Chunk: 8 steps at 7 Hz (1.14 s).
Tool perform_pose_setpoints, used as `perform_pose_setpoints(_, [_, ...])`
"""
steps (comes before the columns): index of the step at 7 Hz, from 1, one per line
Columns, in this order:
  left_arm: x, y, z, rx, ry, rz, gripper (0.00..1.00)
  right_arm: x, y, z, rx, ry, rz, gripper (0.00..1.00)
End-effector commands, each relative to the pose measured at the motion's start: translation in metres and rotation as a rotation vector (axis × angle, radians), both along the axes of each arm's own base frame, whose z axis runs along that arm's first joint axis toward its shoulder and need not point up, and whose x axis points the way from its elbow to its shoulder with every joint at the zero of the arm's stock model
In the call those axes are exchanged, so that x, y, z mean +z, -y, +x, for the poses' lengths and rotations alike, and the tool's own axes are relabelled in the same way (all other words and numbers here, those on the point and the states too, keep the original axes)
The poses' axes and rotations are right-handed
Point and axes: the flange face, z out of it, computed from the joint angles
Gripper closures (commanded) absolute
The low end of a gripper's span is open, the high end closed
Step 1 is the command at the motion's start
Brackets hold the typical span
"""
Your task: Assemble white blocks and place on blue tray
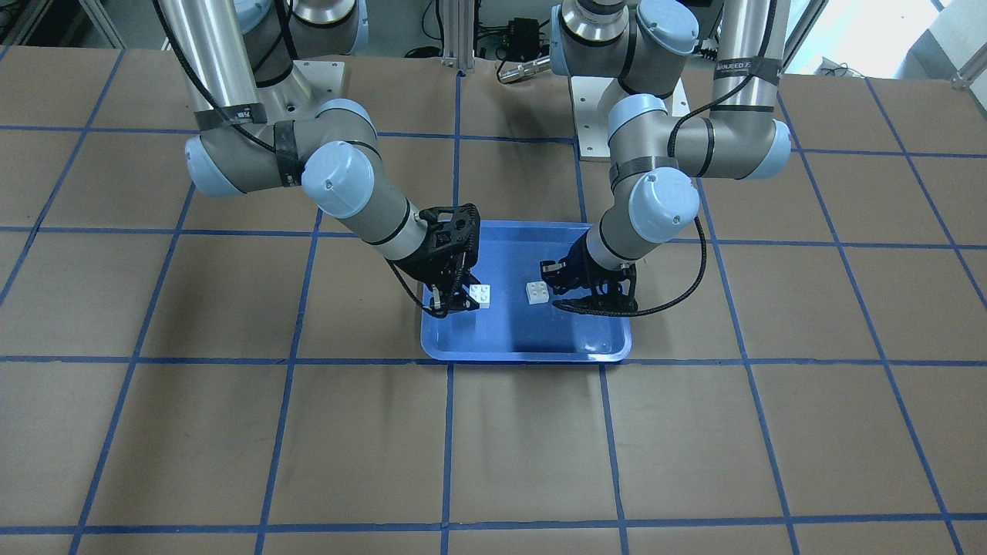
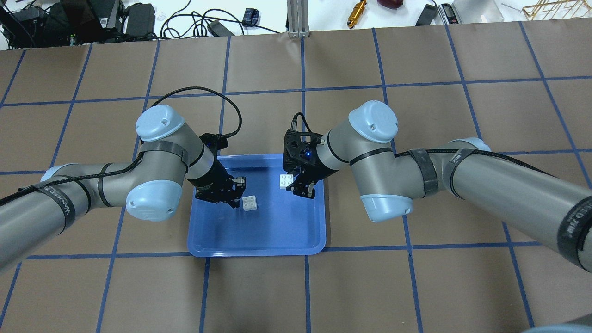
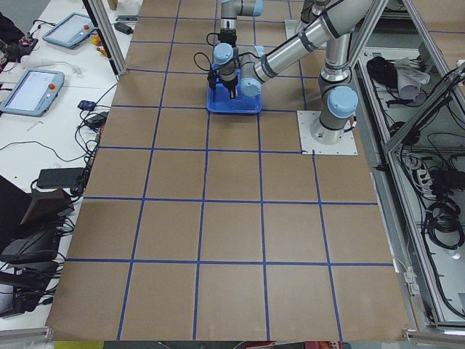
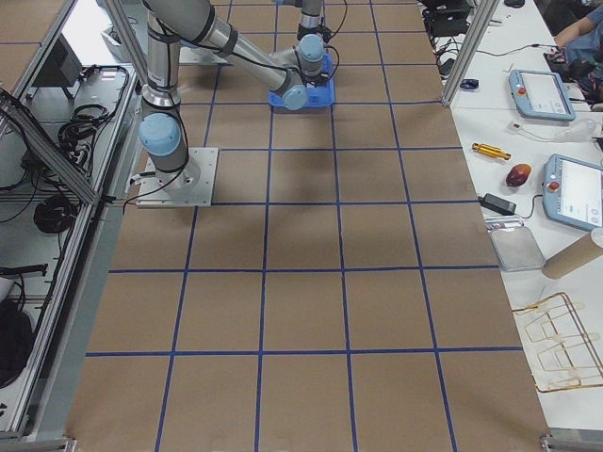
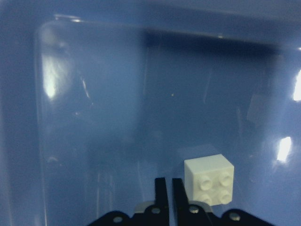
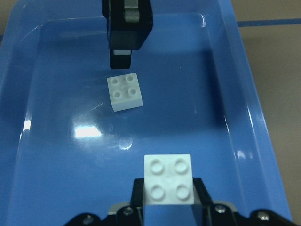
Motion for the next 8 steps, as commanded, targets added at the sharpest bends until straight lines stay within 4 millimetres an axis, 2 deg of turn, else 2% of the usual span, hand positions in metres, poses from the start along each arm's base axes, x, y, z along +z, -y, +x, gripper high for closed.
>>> perform_pose_setpoints(1, [-0.004, -0.001, -0.001, 0.005, -0.001, 0.011, 0.84, -0.003, -0.014, 0.017, 0.020, -0.001, 0.007, 1.00])
perform_pose_setpoints(2, [-0.005, -0.002, -0.002, 0.004, -0.003, 0.014, 0.84, -0.005, -0.015, 0.017, 0.017, -0.001, 0.011, 1.00])
perform_pose_setpoints(4, [-0.009, -0.002, -0.005, 0.009, -0.031, 0.024, 0.85, -0.029, -0.006, 0.020, 0.012, 0.009, -0.018, 1.00])
perform_pose_setpoints(5, [-0.009, -0.002, -0.006, 0.009, -0.031, 0.024, 0.85, -0.035, -0.004, 0.022, -0.007, 0.013, -0.015, 1.00])
perform_pose_setpoints(6, [-0.010, -0.002, -0.006, 0.008, -0.031, 0.025, 0.85, -0.036, -0.004, 0.022, -0.019, 0.012, -0.003, 1.00])
perform_pose_setpoints(8, [-0.011, -0.003, -0.006, 0.008, -0.031, 0.027, 0.85, -0.035, -0.014, 0.037, -0.002, 0.015, 0.001, 1.00])
